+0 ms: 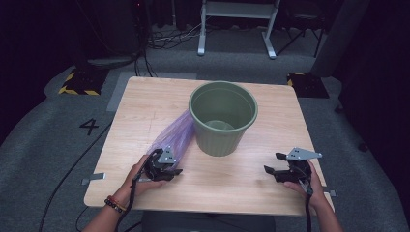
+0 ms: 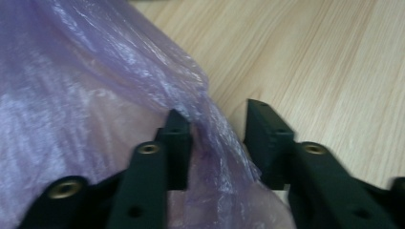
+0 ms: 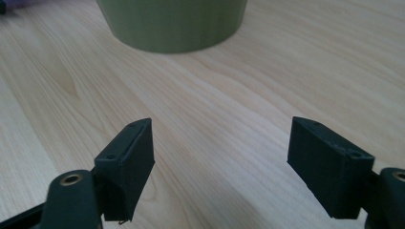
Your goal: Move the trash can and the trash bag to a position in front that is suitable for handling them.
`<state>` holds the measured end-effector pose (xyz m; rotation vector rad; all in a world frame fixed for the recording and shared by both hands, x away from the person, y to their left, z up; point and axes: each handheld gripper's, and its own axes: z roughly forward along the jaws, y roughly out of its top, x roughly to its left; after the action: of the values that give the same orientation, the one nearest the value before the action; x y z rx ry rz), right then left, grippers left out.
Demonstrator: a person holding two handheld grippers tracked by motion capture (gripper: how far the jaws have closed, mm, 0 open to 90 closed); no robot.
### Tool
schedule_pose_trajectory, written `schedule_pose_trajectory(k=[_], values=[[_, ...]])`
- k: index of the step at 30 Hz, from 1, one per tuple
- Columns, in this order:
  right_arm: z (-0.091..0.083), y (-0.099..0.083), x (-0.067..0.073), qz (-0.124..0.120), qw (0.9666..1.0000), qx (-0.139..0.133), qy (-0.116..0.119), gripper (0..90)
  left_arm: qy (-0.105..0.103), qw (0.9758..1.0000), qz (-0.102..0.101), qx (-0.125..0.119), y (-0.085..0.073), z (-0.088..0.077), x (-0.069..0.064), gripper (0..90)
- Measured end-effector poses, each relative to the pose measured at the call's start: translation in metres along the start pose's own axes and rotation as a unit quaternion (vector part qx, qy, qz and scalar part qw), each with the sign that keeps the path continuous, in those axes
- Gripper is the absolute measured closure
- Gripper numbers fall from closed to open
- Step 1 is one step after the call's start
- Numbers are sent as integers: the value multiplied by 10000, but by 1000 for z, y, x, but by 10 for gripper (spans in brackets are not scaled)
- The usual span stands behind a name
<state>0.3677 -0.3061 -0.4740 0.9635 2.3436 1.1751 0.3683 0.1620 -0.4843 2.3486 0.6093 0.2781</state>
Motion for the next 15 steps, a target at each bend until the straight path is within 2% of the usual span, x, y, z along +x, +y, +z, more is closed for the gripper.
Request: schedule_pose_trajectory(k=[2, 3, 4, 5, 7, 8, 10, 11, 14, 15], values=[[-1, 6, 2, -43, 10000, -61, 47, 245, -32, 10000, -5, -57, 1, -2, -1, 561], [-1, 9, 3, -92, 9999, -82, 37, 244, -2, 9998, 2, -183, 3, -5, -2, 512], [-1, 11, 4, -123, 9999, -94, 47, 243, -2, 9998, 2, -183, 3, -5, -2, 464], [-2, 13, 5, -150, 9998, -123, 68, 242, -44, 9993, 15, -382, 6, -11, -4, 453], [-3, 19, 7, -242, 9995, -178, 53, 243, 12, 9989, 39, -476, 8, -15, -6, 372], [-4, 22, 7, -235, 9995, -213, 70, 243, 12, 9989, 39, -476, 8, -15, -6, 358], [-5, 28, 9, -291, 9991, -295, 86, 243, 69, 9977, 39, -669, 9, -24, -4, 349], [-5, 31, 11, -325, 9989, -334, 90, 244, 134, 9974, -22, -703, 8, -27, -3, 339], [-4, 38, 14, -396, 9984, -378, 101, 247, 581, 9950, -185, -795, 7, -36, 2, 313], [-3, 38, 15, -398, 9984, -381, 124, 248, 873, 9932, -306, -700, 6, -38, 6, 302]])
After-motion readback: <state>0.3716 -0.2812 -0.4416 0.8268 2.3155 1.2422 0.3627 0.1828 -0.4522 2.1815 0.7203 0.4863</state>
